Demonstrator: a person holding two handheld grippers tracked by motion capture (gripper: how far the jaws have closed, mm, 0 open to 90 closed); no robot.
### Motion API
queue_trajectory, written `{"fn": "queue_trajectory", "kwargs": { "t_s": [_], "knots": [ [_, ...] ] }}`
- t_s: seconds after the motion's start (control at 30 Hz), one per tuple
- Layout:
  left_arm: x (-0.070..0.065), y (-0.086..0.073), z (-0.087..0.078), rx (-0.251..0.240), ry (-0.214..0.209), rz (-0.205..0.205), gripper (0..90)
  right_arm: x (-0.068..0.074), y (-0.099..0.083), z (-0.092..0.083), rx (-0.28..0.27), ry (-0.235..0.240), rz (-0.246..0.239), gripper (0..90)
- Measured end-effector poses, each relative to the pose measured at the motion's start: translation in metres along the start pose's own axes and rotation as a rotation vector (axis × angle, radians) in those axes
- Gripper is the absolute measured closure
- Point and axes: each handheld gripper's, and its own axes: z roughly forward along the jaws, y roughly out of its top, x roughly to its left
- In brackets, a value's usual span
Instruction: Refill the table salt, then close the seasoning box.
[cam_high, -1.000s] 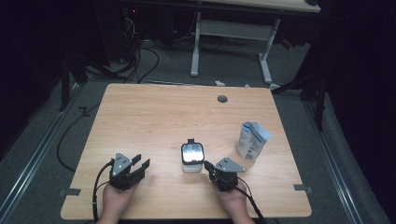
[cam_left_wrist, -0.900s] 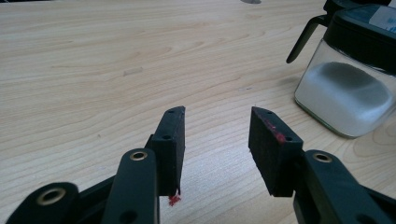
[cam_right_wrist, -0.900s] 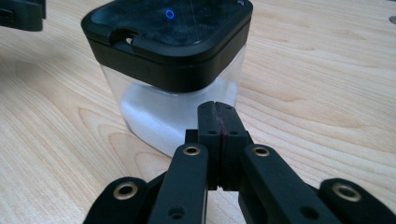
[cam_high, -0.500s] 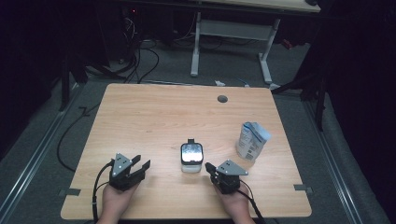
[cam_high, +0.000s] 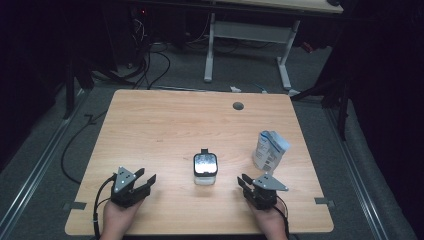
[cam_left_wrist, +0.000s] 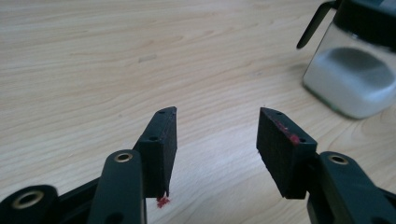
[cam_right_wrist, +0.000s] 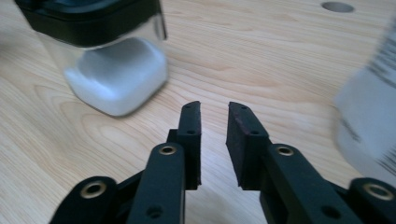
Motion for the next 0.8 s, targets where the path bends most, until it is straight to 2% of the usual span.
{"fn": "queue_trajectory", "kwargs": {
  "t_s": [0.3,0.4,0.6,0.8],
  "knots": [
    [0.03,-0.014,-0.015,0.042,0.041,-0.032,44.7,-0.033,-0.013,-0.025,-0.004,-0.075,0.048,67.1],
    [0.035,-0.018,-0.02,0.049,0.05,-0.041,44.7,-0.041,-0.019,-0.032,0.003,-0.093,0.053,64.8],
    [0.04,-0.018,-0.023,0.038,0.06,-0.061,44.5,-0.051,-0.027,-0.039,0.012,-0.114,0.07,63.6],
    [0.036,-0.016,-0.019,0.046,0.049,-0.046,44.2,-0.051,-0.028,-0.042,0.009,-0.121,0.073,63.4]
  ]
}}
